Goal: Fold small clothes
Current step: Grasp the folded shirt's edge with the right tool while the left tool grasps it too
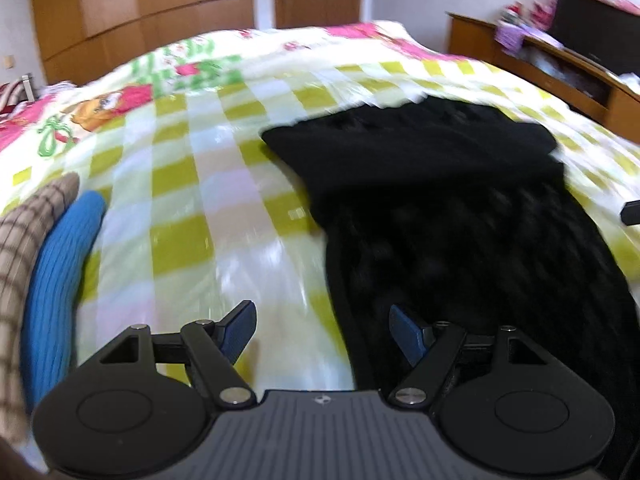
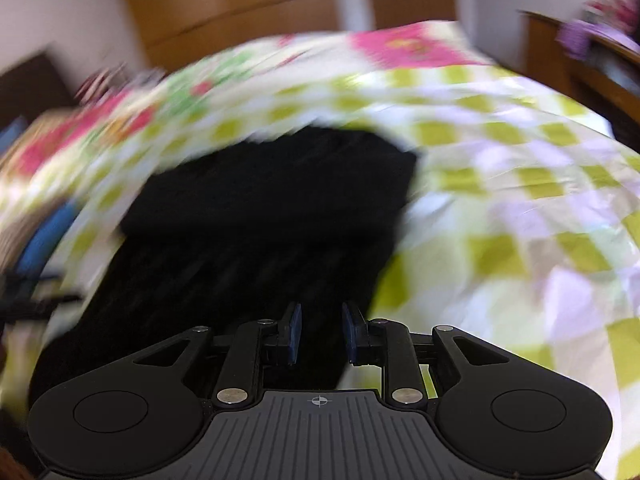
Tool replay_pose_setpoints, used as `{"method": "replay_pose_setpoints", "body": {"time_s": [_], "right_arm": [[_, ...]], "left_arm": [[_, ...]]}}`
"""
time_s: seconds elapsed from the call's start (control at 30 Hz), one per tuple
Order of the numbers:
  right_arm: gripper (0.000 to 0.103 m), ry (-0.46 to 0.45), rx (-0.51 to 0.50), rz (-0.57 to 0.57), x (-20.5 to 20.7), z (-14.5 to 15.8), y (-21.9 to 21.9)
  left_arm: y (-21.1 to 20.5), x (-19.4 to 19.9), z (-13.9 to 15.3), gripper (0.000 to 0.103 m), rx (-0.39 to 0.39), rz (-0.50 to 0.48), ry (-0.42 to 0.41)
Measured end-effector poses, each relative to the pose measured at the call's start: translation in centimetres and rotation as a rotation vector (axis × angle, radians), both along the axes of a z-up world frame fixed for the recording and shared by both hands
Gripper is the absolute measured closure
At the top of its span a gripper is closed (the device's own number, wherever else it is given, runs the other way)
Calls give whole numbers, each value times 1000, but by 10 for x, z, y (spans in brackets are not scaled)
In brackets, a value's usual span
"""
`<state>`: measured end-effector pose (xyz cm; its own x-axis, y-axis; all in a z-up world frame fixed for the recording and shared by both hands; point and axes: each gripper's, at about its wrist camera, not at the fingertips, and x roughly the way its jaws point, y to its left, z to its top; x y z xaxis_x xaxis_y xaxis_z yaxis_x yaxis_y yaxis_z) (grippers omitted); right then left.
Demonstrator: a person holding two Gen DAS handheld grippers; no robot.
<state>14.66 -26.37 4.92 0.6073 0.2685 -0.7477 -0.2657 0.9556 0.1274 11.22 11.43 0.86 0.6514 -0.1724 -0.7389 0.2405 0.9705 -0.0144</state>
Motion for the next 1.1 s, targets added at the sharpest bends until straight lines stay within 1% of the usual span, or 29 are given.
{"method": "replay_pose_setpoints", "body": {"time_s": [0.07, 0.1, 0.17, 0.23, 0.3, 0.37, 0.43, 0.47, 0.53, 0.6, 0.7, 0.77, 0.87, 0.93, 0.97, 1.03, 1.1], "right_arm": [[79, 51, -65, 135, -29, 4, 21], [79, 86, -90, 178, -42, 4, 31], [79, 159, -110, 239, -65, 2, 46], [77, 225, -117, 294, -84, -1, 60], [70, 251, -165, 346, -98, -6, 76], [65, 262, -232, 412, -109, -11, 90], [62, 255, -291, 454, -115, -16, 100], [61, 267, -322, 469, -116, -18, 104], [61, 270, -363, 457, -115, -20, 105], [61, 274, -353, 446, -113, -16, 99], [61, 273, -320, 404, -104, -7, 82], [61, 291, -304, 378, -99, -9, 78], [61, 375, -185, 304, -83, -18, 66], [61, 418, -130, 256, -77, -22, 58], [61, 435, -106, 235, -74, -24, 54], [61, 455, -54, 196, -70, -27, 48], [61, 475, -10, 153, -63, -31, 45]], "left_arm": [[3, -20, 5, 17, 0, -54, 21], [5, -29, 7, 17, -9, -78, 35], [7, -47, 10, 17, -22, -125, 64], [5, -65, 12, 17, -26, -181, 84], [2, -78, 11, 17, -17, -231, 101], [0, -89, 6, 17, 10, -278, 126], [-3, -93, 0, 17, 29, -311, 164], [-4, -95, -3, 17, 32, -316, 179], [-6, -96, -8, 17, 32, -311, 201], [-5, -94, -7, 17, 13, -296, 199], [1, -81, -6, 17, -69, -246, 213], [6, -71, -9, 17, -110, -216, 237], [12, -63, -16, 18, -174, -178, 295], [13, -62, -22, 22, -208, -159, 332], [12, -63, -23, 23, -213, -158, 337], [7, -66, -23, 30, -202, -164, 333], [3, -66, -21, 36, -202, -171, 338]]}}
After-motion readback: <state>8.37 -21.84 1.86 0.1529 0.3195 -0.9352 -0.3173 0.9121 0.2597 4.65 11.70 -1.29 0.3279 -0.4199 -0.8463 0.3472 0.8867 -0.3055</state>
